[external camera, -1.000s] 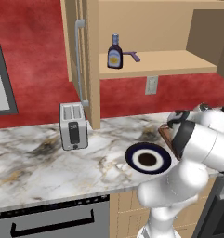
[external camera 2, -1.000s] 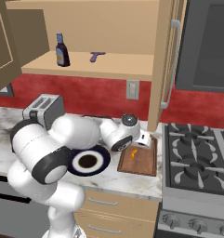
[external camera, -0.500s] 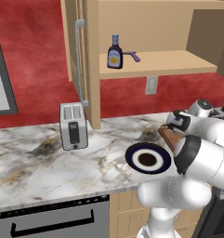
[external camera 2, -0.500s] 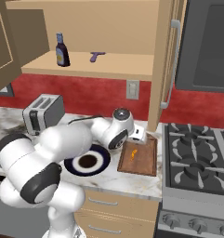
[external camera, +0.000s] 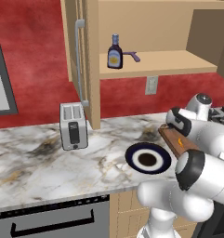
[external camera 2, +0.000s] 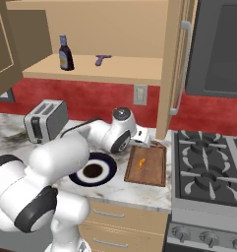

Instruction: Pick the shrimp from the plate and place it on the cutting board. Then pick the condiment bottle from the cabinet and place it next to the cutting board.

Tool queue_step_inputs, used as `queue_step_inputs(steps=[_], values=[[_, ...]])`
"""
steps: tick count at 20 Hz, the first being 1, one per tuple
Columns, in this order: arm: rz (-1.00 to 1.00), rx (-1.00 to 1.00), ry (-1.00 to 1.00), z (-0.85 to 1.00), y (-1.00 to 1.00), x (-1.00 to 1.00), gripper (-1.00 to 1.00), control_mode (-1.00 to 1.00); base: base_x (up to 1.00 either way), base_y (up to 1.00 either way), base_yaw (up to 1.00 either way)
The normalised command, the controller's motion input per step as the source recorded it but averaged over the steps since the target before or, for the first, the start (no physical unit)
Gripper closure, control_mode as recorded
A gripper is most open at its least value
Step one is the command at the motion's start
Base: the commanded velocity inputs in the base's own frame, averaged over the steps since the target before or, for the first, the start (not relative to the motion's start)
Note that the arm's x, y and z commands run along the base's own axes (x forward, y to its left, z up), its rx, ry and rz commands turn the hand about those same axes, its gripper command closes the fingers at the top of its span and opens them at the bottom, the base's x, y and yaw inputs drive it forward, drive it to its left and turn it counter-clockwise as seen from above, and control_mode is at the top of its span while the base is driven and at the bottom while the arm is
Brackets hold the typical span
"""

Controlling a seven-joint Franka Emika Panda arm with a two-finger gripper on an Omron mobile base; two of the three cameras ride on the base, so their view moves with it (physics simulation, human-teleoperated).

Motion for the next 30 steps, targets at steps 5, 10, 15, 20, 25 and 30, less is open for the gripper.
queue_step_inputs(steps=[5, 10, 15, 20, 25, 30], values=[[0.0, 0.04, 0.0, 0.2, 0.11, -0.09, -1.0, -1.0, 0.0, 0.0, 0.0], [0.0, 0.08, 0.0, 0.0, 0.03, -0.13, -1.0, -1.0, 0.0, 0.0, 0.0], [0.0, 0.1, 0.0, 0.0, 0.02, -0.1, -1.0, -1.0, 0.0, 0.0, 0.0], [0.0, 0.07, 0.0, 0.08, 0.17, -0.11, -1.0, -1.0, 0.0, 0.0, 0.0], [0.0, 0.06, 0.0, 0.07, 0.33, -0.14, -1.0, -1.0, 0.0, 0.0, 0.0], [0.0, 0.08, 0.0, 0.0, 0.4, -0.19, -1.0, -1.0, 0.0, 0.0, 0.0]])
